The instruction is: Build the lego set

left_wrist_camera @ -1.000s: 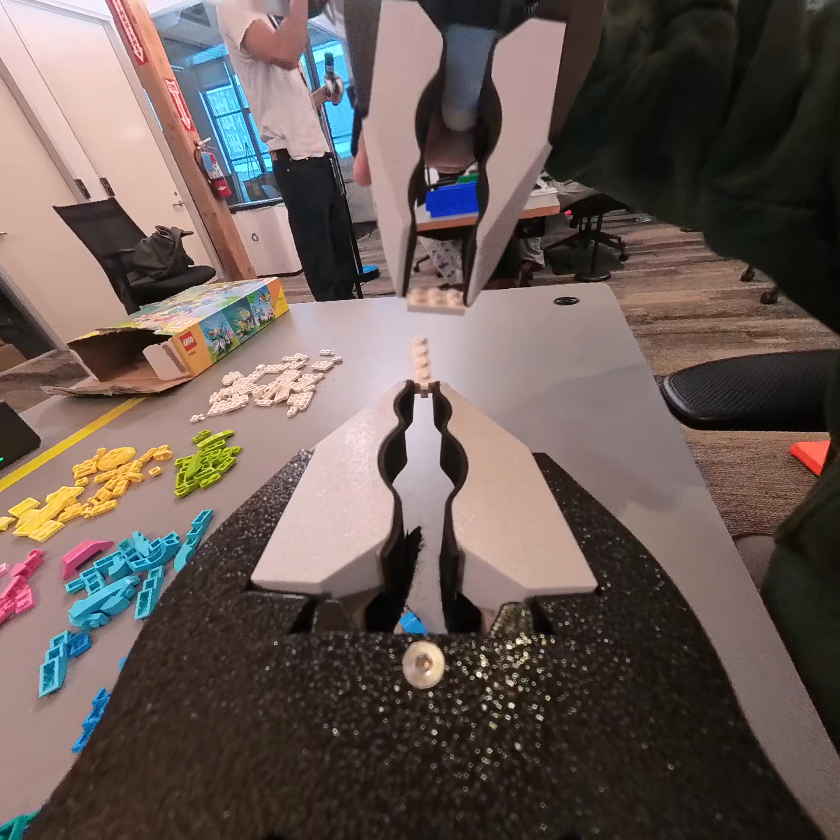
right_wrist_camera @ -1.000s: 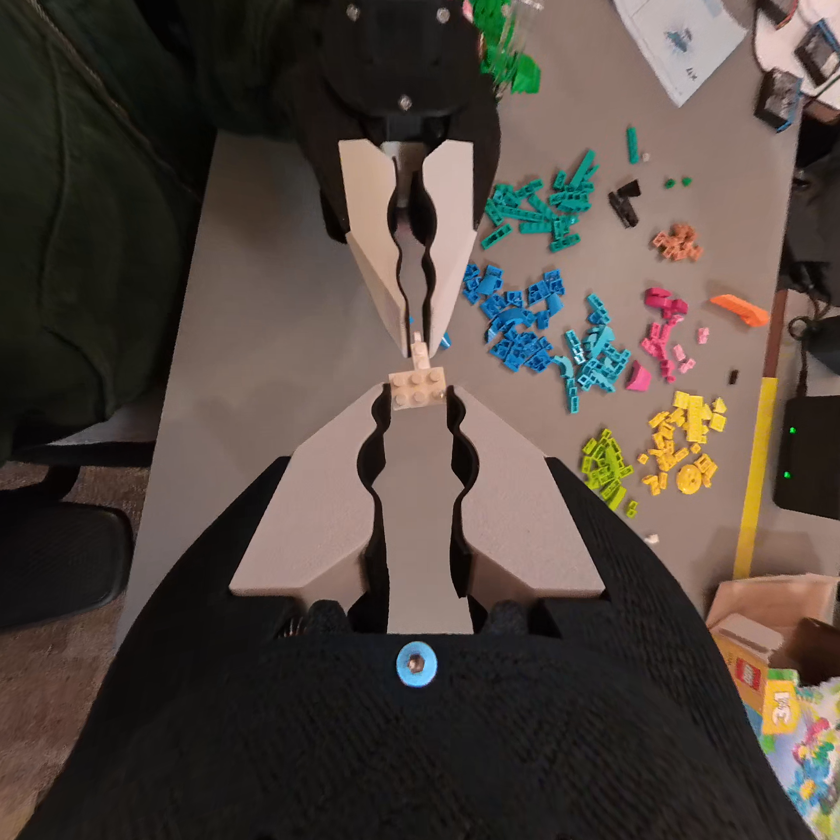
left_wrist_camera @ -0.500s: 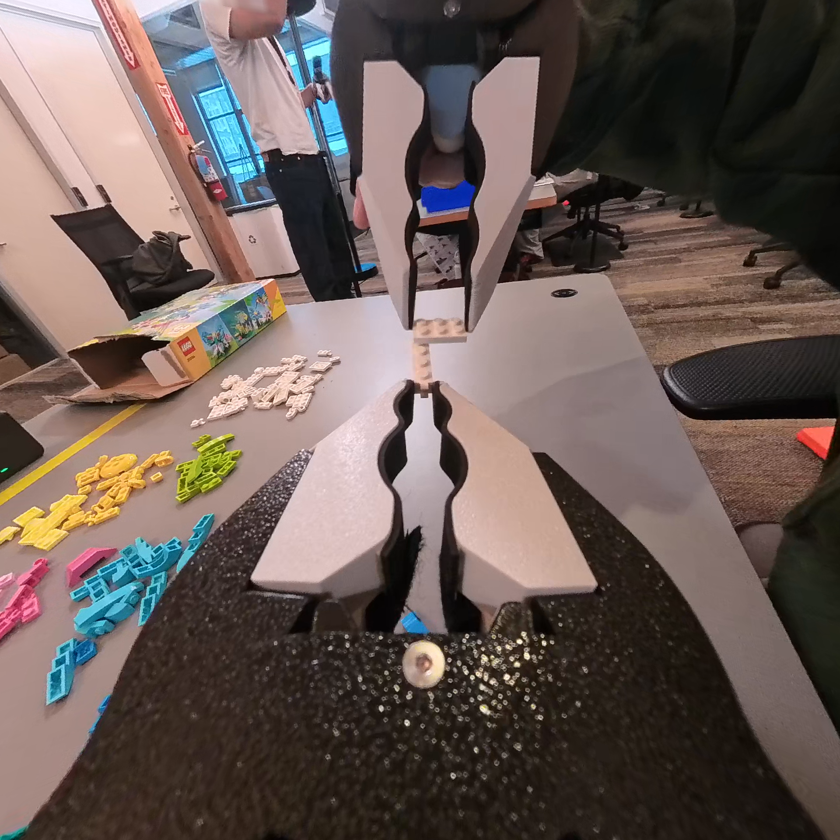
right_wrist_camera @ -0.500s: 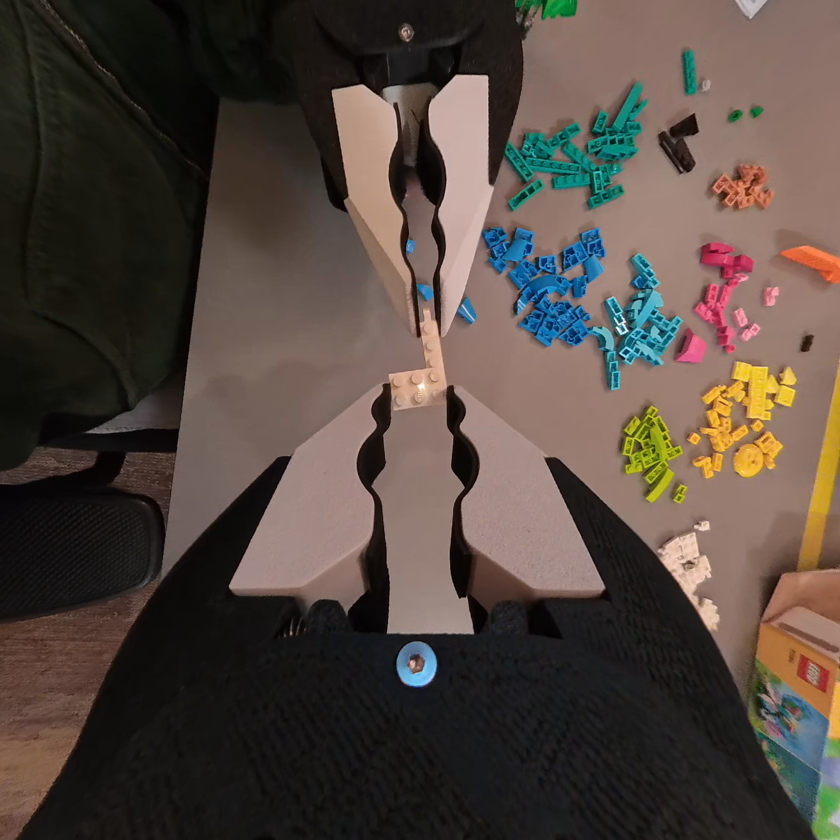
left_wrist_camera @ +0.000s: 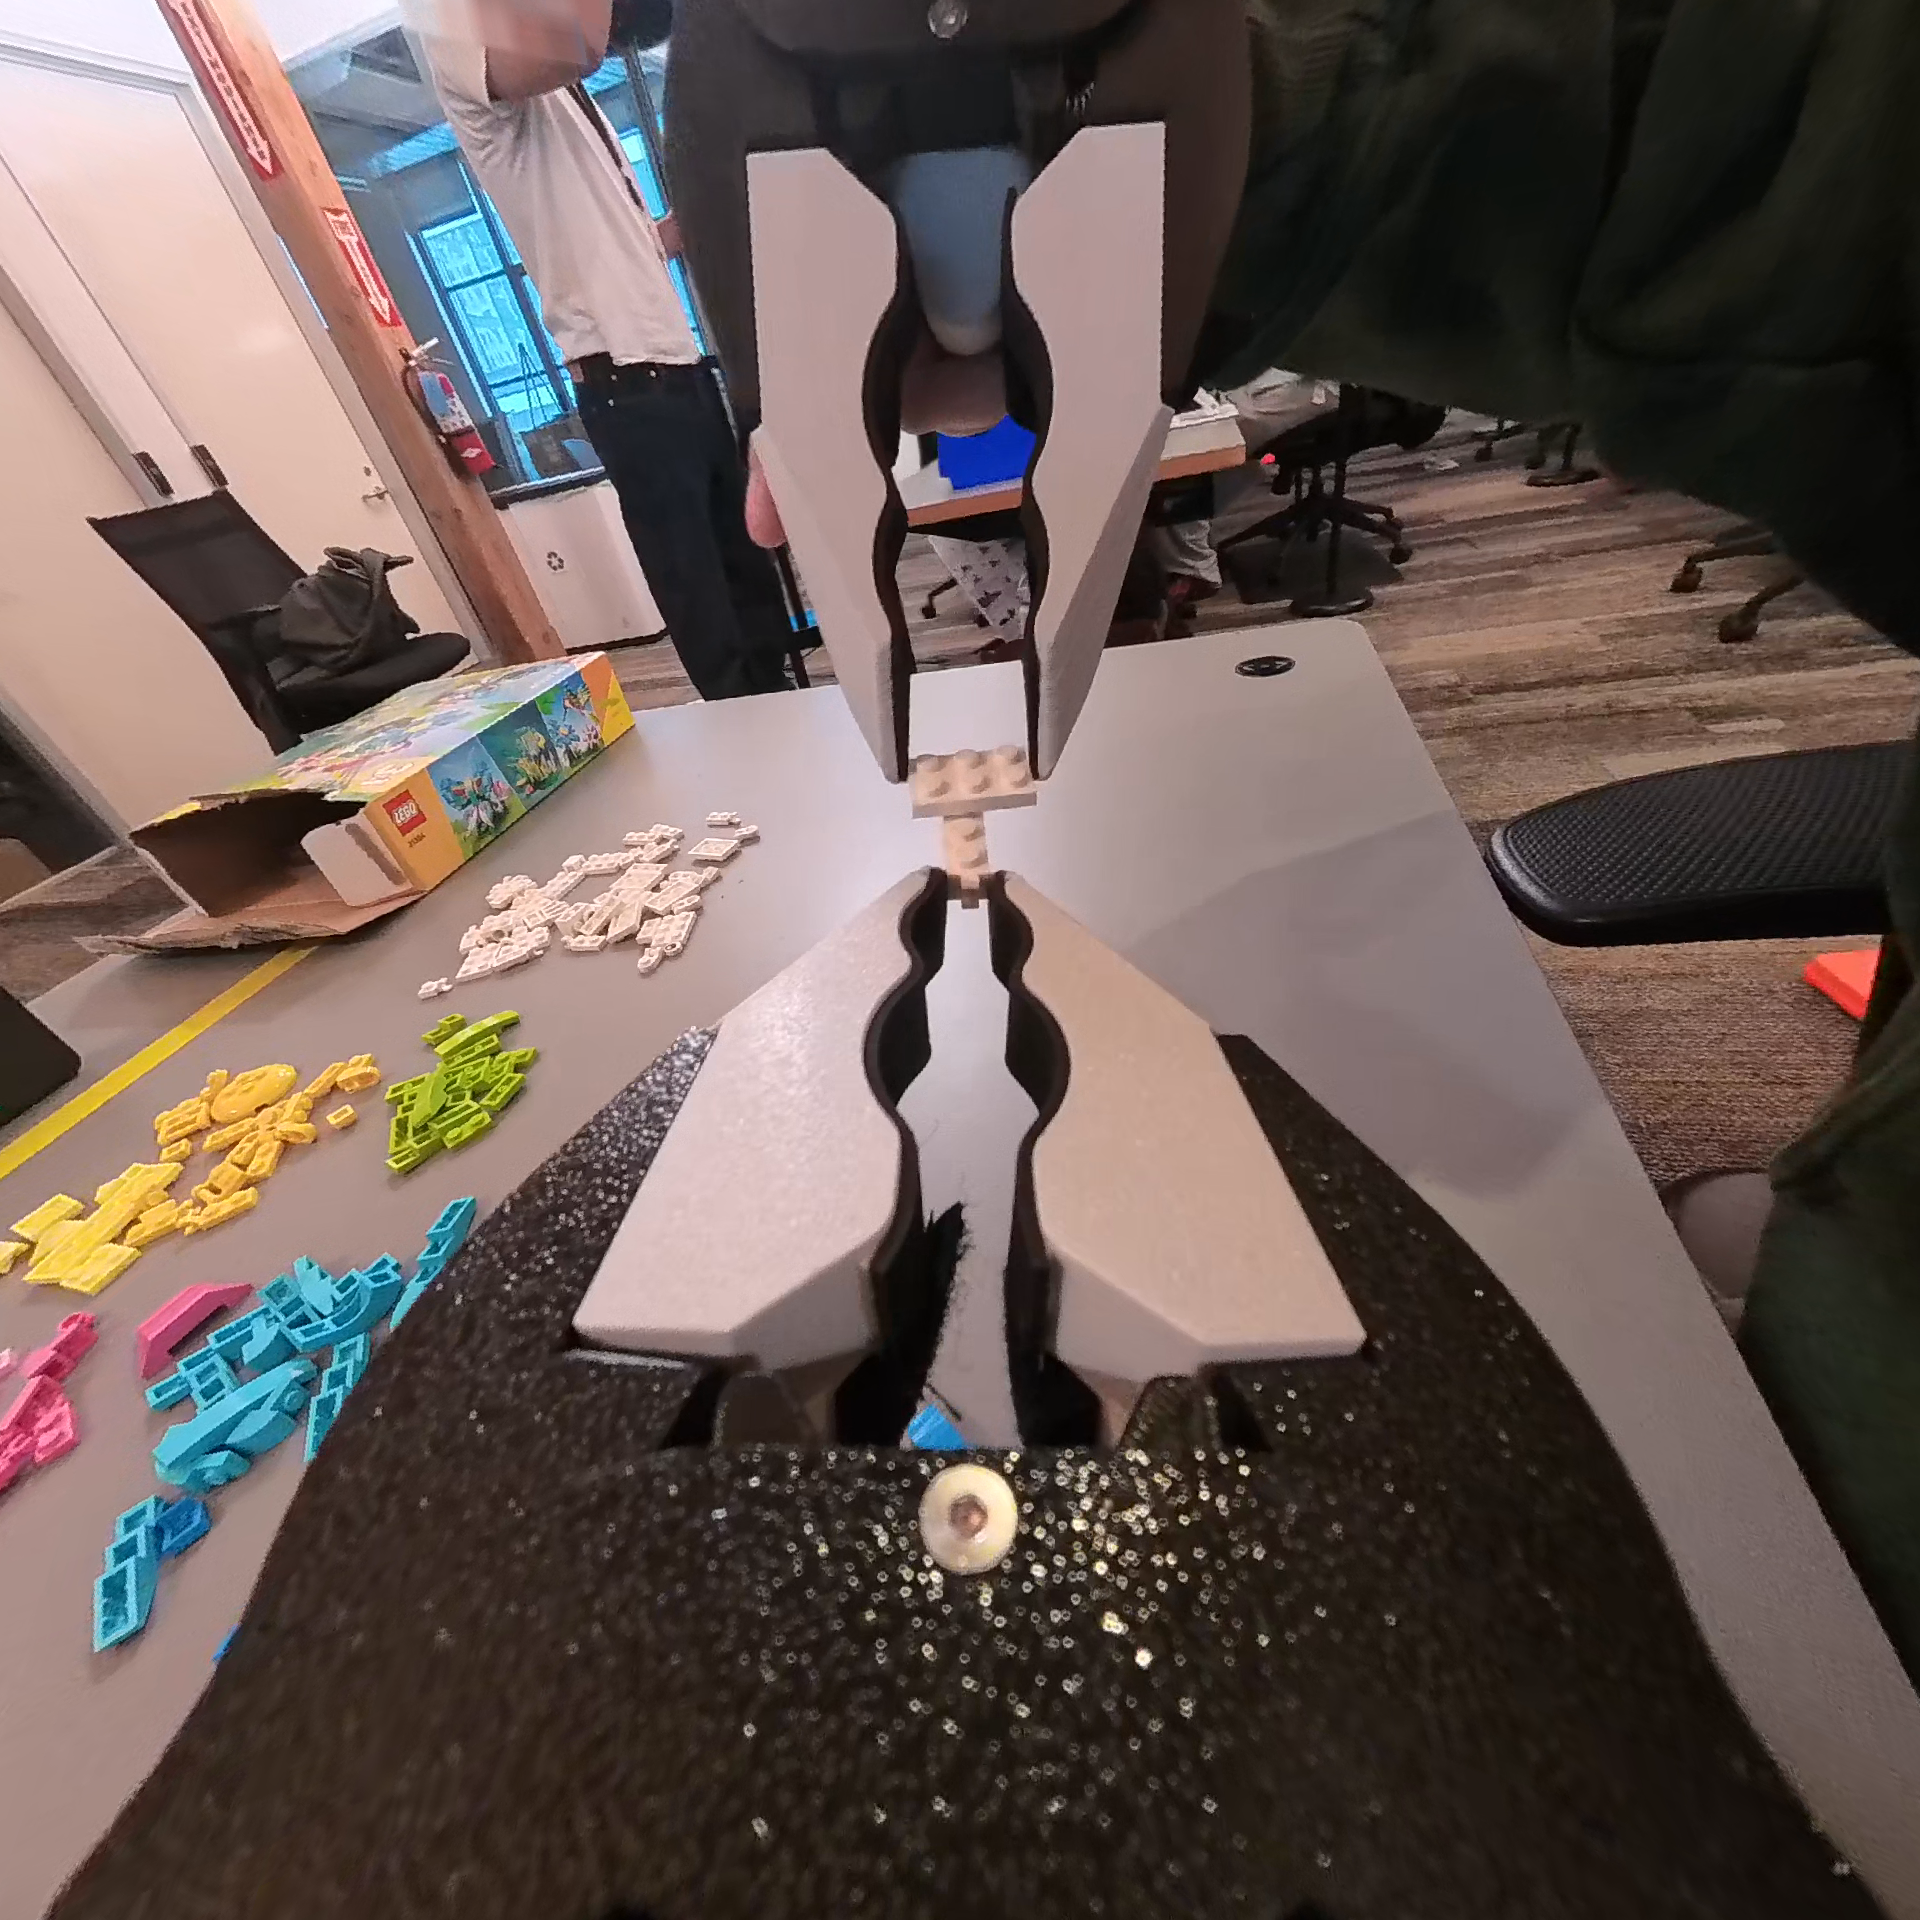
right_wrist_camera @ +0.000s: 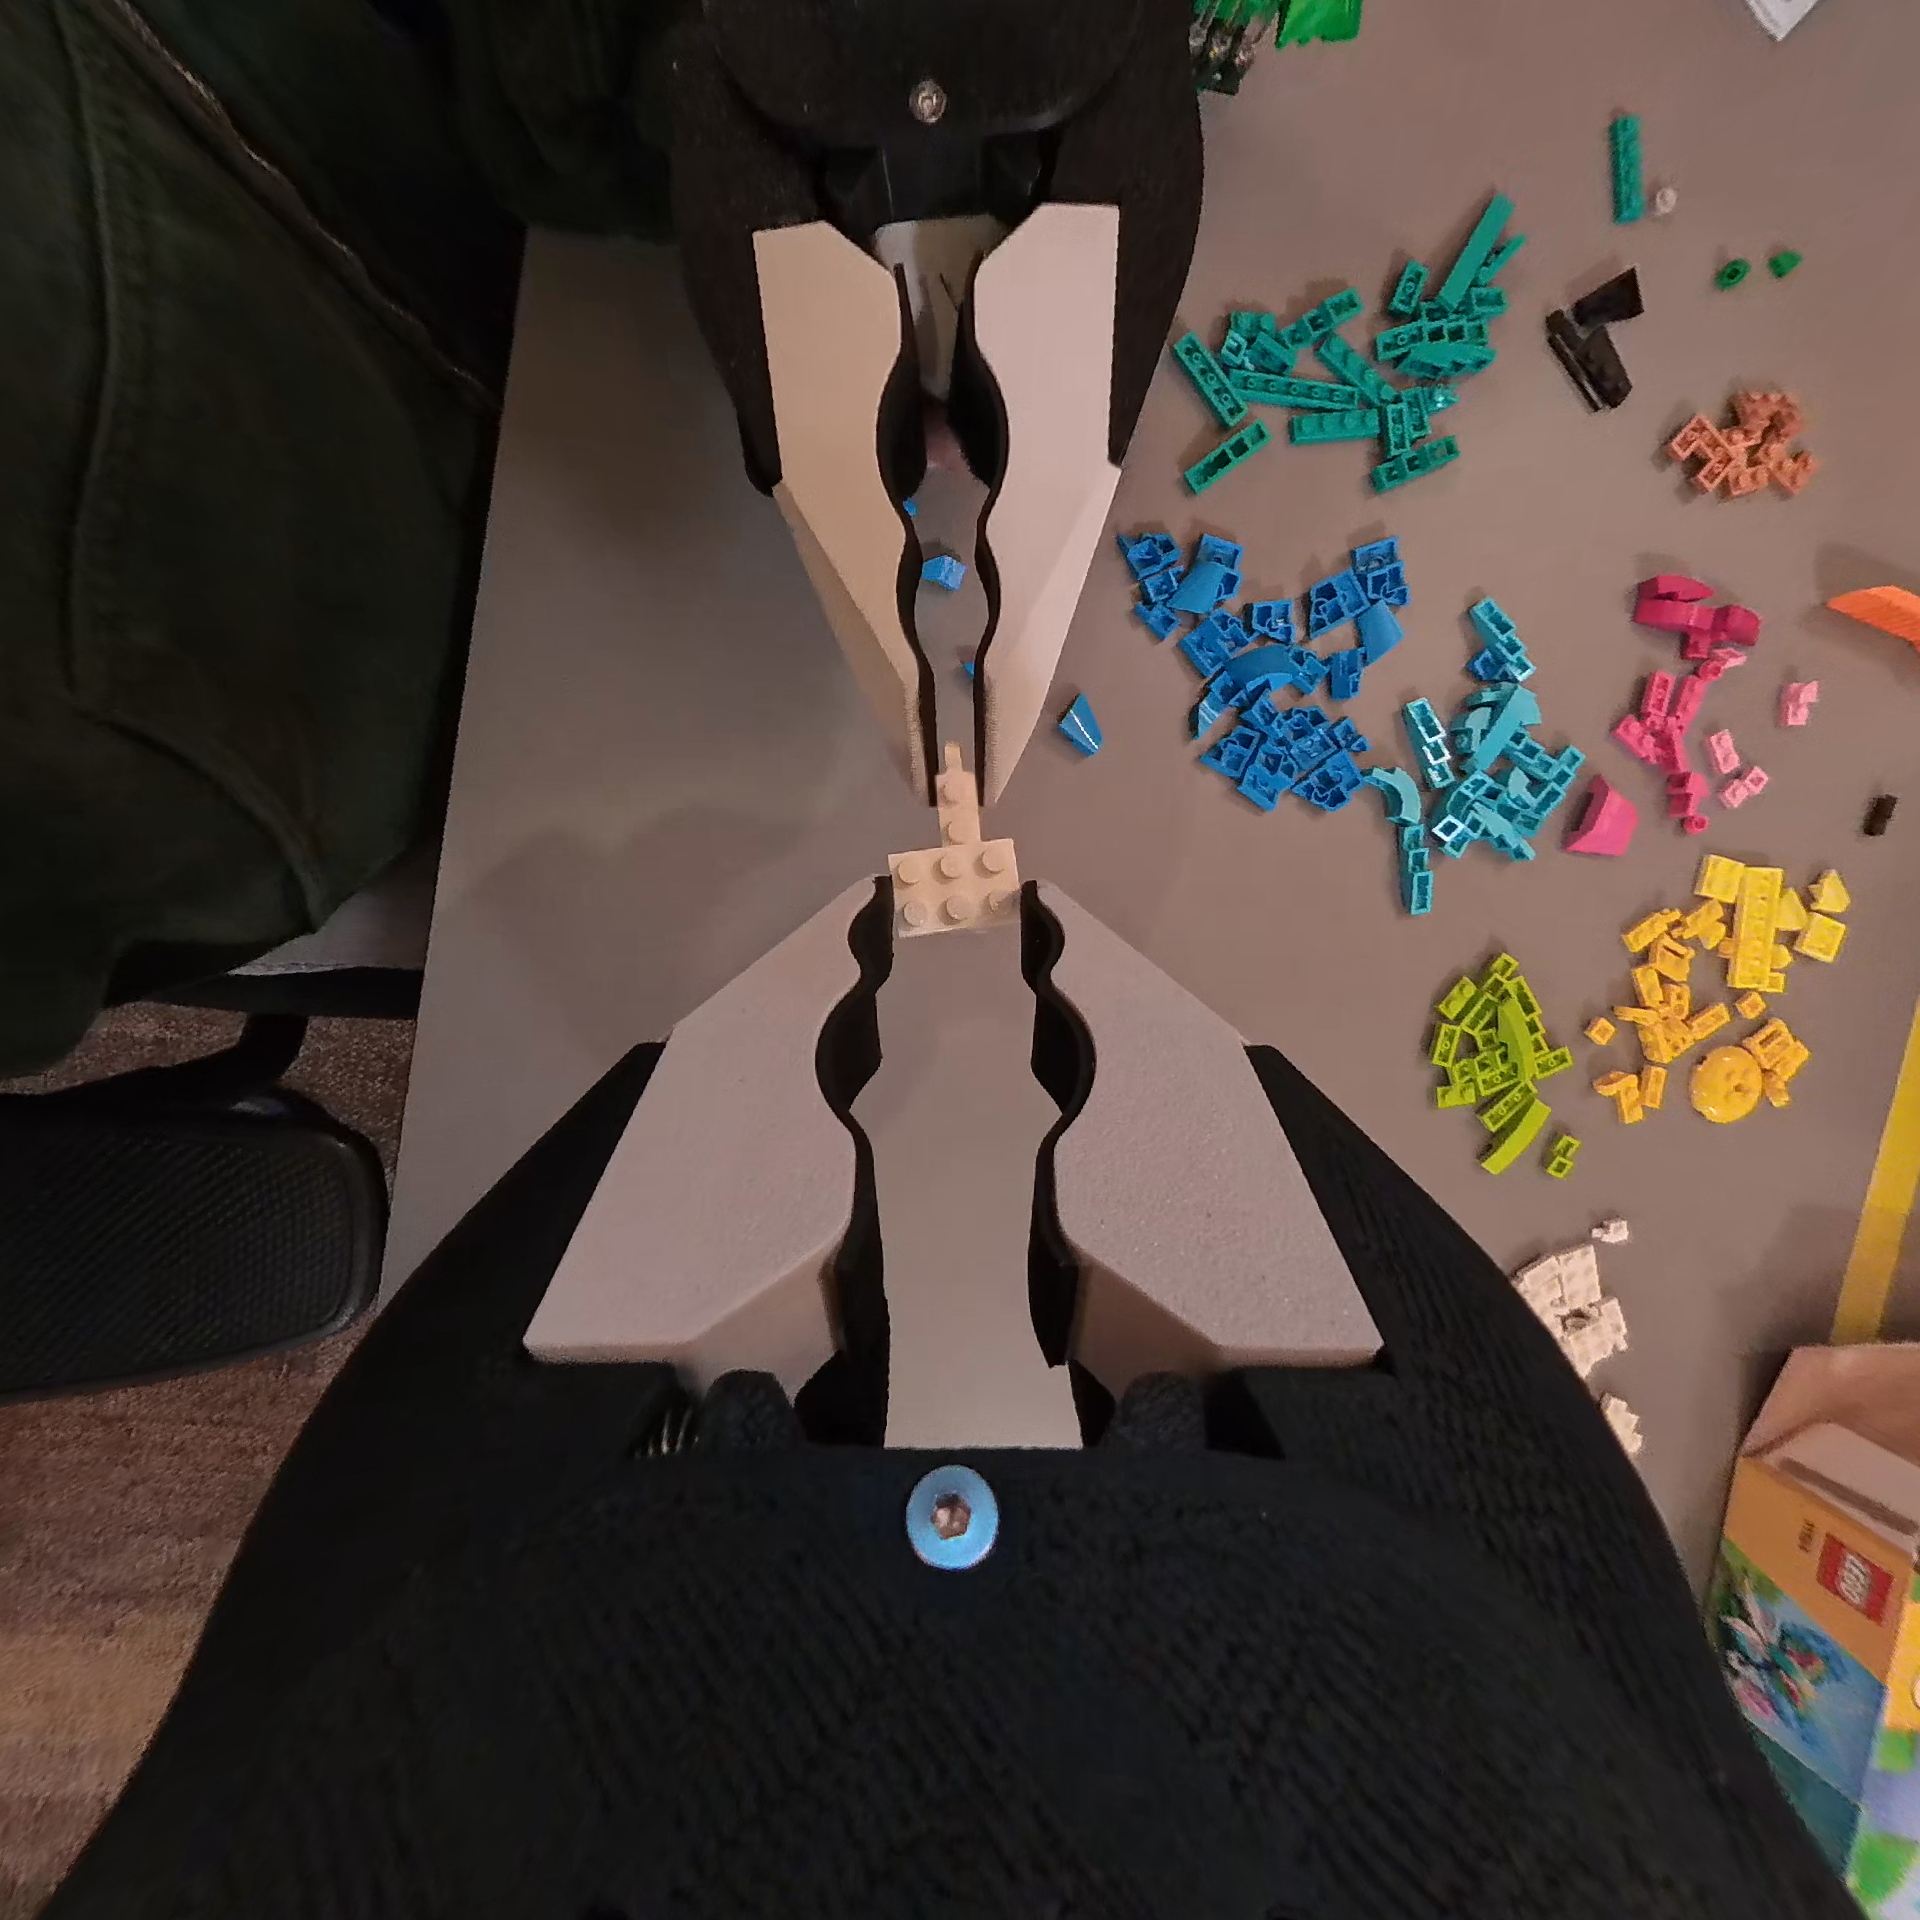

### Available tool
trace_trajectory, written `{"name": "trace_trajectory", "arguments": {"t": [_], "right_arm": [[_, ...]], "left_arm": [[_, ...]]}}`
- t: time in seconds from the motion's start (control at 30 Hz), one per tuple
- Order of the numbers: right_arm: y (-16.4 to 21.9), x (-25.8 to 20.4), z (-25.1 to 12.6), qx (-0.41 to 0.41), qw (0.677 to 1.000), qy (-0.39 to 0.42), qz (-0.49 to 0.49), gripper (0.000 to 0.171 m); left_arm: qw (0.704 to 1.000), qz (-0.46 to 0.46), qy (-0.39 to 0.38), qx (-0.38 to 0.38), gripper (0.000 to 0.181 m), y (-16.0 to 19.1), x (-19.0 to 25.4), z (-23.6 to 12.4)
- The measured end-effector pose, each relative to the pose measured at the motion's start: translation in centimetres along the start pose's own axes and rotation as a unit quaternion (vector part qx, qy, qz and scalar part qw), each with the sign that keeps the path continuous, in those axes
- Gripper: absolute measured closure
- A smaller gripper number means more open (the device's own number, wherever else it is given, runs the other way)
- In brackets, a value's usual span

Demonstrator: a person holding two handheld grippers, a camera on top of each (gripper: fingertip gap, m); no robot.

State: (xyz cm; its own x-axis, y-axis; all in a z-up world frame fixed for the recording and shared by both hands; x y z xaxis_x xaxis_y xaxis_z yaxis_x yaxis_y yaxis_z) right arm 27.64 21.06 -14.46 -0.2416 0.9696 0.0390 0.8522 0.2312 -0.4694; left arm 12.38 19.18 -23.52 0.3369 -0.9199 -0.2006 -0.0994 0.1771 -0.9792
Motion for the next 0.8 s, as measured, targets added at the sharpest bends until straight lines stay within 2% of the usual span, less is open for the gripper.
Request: {"name": "trace_trajectory", "arguments": {"t": [0.8], "right_arm": [[-0.57, 0.43, -0.01, -0.032, 0.999, -0.003, 0.025, 0.148]], "left_arm": [[1.000, 0.004, -0.007, 0.002, 0.176, -0.08, 0.00, -0.06]]}}
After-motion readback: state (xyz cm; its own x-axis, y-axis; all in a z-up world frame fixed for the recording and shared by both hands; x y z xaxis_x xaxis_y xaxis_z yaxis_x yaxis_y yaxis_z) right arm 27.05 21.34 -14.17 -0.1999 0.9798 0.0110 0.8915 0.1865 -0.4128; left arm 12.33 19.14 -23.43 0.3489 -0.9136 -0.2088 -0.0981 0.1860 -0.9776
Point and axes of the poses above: each gripper's, where its closed fingertips meet, z out along the fingers, y out of its underside, x = y × z across the jaws, the point moved 10 cm from there along -z, back along the fingers, and after that the axes turned 7 degrees about -y, right-handed, at the moved point
